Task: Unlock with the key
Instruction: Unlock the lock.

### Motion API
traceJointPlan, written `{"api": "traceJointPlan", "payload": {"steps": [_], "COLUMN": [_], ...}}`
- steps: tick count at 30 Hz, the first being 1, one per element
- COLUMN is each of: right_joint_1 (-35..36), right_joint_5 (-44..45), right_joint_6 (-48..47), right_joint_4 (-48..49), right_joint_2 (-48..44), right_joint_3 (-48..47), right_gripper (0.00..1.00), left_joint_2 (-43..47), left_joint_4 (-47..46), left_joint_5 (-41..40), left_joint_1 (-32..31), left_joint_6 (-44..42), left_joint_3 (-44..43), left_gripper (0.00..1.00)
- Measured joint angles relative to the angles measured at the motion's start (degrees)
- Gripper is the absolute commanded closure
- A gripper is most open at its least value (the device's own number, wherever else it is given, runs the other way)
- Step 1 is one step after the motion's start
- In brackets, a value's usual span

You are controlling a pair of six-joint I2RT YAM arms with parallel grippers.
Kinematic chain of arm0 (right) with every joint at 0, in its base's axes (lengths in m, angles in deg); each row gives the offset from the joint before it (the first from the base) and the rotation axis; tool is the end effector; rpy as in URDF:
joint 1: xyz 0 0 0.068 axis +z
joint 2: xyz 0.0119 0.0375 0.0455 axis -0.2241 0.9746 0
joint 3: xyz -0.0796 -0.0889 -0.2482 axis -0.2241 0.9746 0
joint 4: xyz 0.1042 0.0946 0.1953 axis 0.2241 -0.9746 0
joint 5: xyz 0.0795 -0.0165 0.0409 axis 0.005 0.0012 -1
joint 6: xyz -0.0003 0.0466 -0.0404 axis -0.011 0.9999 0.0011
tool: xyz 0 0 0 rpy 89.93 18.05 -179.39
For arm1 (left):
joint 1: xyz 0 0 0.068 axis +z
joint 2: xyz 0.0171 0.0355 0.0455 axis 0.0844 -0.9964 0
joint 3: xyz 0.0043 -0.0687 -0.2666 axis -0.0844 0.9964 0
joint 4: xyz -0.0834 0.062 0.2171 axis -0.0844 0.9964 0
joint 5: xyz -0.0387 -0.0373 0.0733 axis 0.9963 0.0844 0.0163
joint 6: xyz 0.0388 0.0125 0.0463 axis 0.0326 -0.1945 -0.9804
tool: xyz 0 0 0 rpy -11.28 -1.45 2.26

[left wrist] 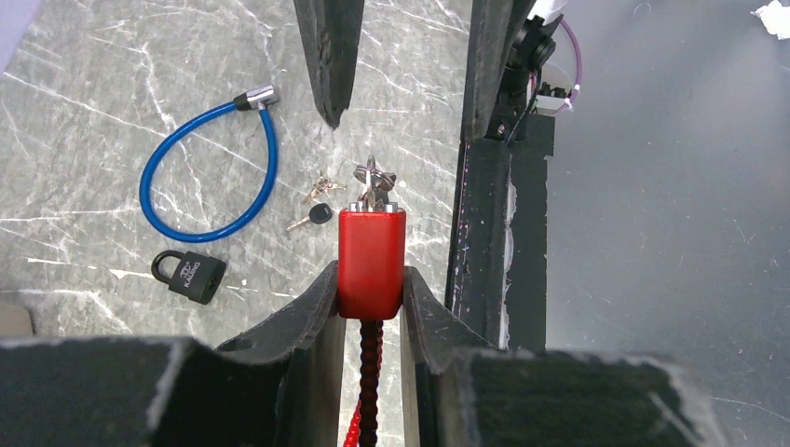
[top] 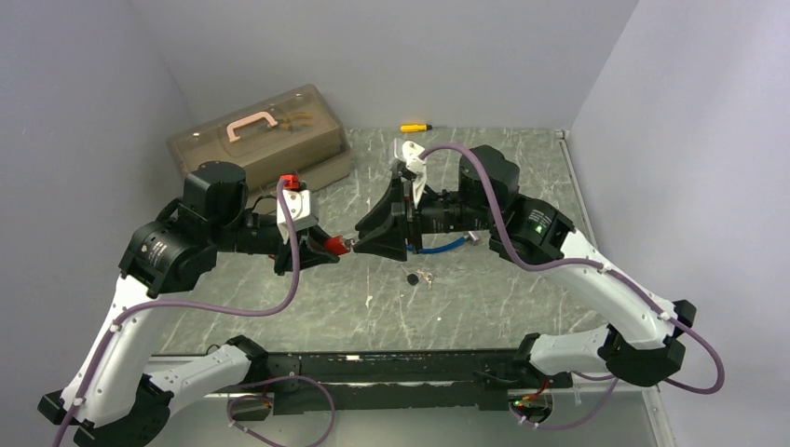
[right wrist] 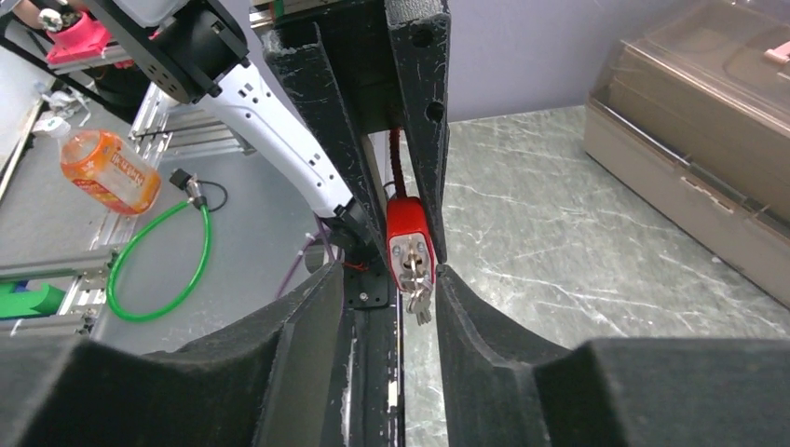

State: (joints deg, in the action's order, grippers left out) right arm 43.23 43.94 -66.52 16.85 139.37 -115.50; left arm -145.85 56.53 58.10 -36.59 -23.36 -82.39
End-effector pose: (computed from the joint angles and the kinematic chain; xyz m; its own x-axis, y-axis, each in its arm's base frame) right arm 0.1096 0.2101 0.4811 -0.1643 -0.0964 -0.9817 -0.9864 0.0142 0.1637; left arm 0.0873 -0.0939 0.4503 -0.0670 0.3266 -0.9428 0.9898 0.1409 -0.0215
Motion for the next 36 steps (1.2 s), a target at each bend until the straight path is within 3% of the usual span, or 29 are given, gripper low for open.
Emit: {"api": "traceJointPlan", "payload": {"steps": [8, 15, 26, 36], "right_joint_1": [0.0, 0.0, 0.0, -1.3], "right_joint_5": [-1.4, -1.8, -1.7, 0.3], "right_joint_6": [0.0, -0.1, 2.1, 14.7], "right_joint_4": [-0.2, -0.9, -0.3, 6.1], "right_joint_2": [3.4, 4.1, 4.1, 5.0], "right_joint_3": [-0.3, -0.5, -0.1, 4.0], "right_gripper": [0.74, 1.0, 1.0, 1.0], "left_joint_2": [0.1, 0.1, 0.1, -1.0], "left_joint_4": [0.0, 0.1, 0.9, 5.7], "left_joint_5": [0.0, -0.1, -0.6, -15.6], "left_joint_1": [0.0, 0.0, -0.2, -6.2], "left_joint_6": [0.0, 0.0, -2.6, -11.9], "left_joint_3": [0.0, 0.0, -0.2, -4.6], "left_gripper": [1.0, 1.0, 1.0, 1.0]}}
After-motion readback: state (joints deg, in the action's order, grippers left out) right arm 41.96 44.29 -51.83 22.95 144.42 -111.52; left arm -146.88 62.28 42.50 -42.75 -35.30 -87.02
